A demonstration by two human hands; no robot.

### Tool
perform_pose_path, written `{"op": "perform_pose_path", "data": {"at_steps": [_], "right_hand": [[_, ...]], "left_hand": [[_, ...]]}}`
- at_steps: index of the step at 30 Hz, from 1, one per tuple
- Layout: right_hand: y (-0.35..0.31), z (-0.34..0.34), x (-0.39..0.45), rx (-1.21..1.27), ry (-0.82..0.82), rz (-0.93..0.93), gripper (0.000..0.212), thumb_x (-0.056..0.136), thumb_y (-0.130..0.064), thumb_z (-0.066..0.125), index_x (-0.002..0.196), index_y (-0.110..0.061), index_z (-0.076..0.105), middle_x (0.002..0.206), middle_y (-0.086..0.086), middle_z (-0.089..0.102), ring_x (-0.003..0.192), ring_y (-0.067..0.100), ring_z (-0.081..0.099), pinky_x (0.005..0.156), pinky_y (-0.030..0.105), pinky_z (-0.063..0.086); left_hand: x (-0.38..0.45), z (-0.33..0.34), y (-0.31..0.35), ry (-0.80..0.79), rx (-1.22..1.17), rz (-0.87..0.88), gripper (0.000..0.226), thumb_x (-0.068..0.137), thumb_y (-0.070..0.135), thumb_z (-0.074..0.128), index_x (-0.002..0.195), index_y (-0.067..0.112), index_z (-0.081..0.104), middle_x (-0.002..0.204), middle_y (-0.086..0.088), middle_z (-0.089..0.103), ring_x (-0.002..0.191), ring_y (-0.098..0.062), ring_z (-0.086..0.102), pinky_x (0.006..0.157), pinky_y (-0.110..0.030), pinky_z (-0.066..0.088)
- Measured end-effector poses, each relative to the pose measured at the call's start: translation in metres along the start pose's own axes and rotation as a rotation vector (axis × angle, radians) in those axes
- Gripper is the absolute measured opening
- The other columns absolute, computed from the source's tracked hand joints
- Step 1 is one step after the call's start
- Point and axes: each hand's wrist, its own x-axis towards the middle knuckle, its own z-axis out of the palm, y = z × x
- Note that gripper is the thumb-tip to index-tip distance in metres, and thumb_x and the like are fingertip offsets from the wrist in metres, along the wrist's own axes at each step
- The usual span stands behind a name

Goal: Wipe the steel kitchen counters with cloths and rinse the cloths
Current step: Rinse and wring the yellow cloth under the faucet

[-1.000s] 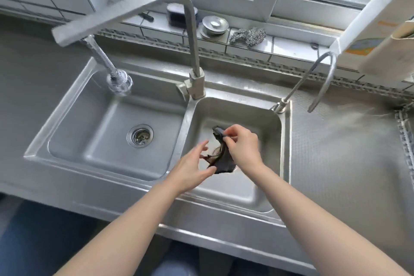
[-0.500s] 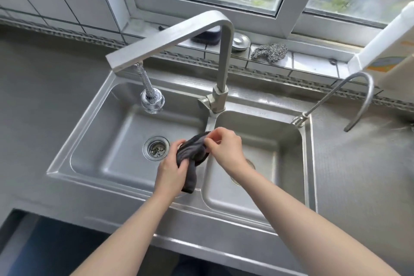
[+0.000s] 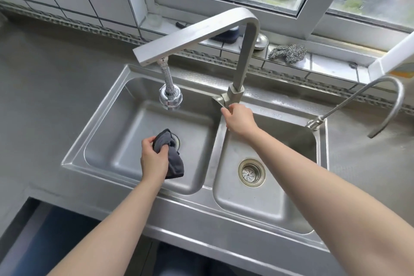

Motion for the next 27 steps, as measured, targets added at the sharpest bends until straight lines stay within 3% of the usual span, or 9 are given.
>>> {"op": "perform_pose_path", "data": {"at_steps": [4,6,11,17,27], "right_hand": [[-0.012,0.012,0.007,-0.115,0.034,0.012,0.034,0.102,-0.032,0.044,0.086,-0.004,0.054,0.097,0.024,0.067,0.097,0.038,0.059,0.075,0.035,0.04],[-0.013,0.014,0.007,-0.16,0.073,0.034,0.033,0.101,-0.026,0.046,0.088,0.001,0.06,0.096,0.025,0.068,0.097,0.039,0.06,0.077,0.037,0.046],[-0.026,0.028,0.01,-0.19,0.126,0.108,0.033,0.101,-0.017,0.043,0.088,0.004,0.065,0.092,0.026,0.069,0.094,0.038,0.063,0.083,0.041,0.053],[-0.029,0.035,0.008,-0.219,0.181,0.142,0.035,0.102,-0.02,0.044,0.086,0.003,0.065,0.09,0.024,0.068,0.09,0.036,0.062,0.077,0.037,0.051],[-0.033,0.039,0.003,-0.295,0.197,0.16,0.029,0.101,-0.022,0.043,0.095,0.0,0.06,0.098,0.022,0.064,0.098,0.04,0.057,0.07,0.035,0.041]], "left_hand": [[0.038,-0.009,0.009,-0.049,-0.032,-0.062,0.035,0.087,0.015,0.063,0.118,0.009,0.047,0.106,-0.006,0.06,0.101,-0.025,0.058,0.085,-0.031,0.042],[0.053,-0.011,0.014,-0.084,-0.039,-0.084,0.036,0.086,0.019,0.066,0.116,0.008,0.049,0.105,-0.006,0.061,0.098,-0.024,0.059,0.08,-0.03,0.043],[0.1,-0.022,0.028,-0.225,0.014,-0.096,0.034,0.083,0.028,0.073,0.108,0.012,0.057,0.096,0.0,0.065,0.078,-0.003,0.058,0.06,-0.019,0.041],[0.128,-0.016,0.037,-0.336,0.041,-0.098,0.023,0.081,0.027,0.076,0.087,0.014,0.057,0.078,0.004,0.062,0.07,-0.006,0.057,0.057,-0.021,0.042],[0.138,0.007,0.038,-0.464,-0.02,-0.218,0.014,0.085,0.023,0.069,0.088,0.014,0.059,0.083,-0.002,0.063,0.073,-0.015,0.059,0.061,-0.025,0.046]]}}
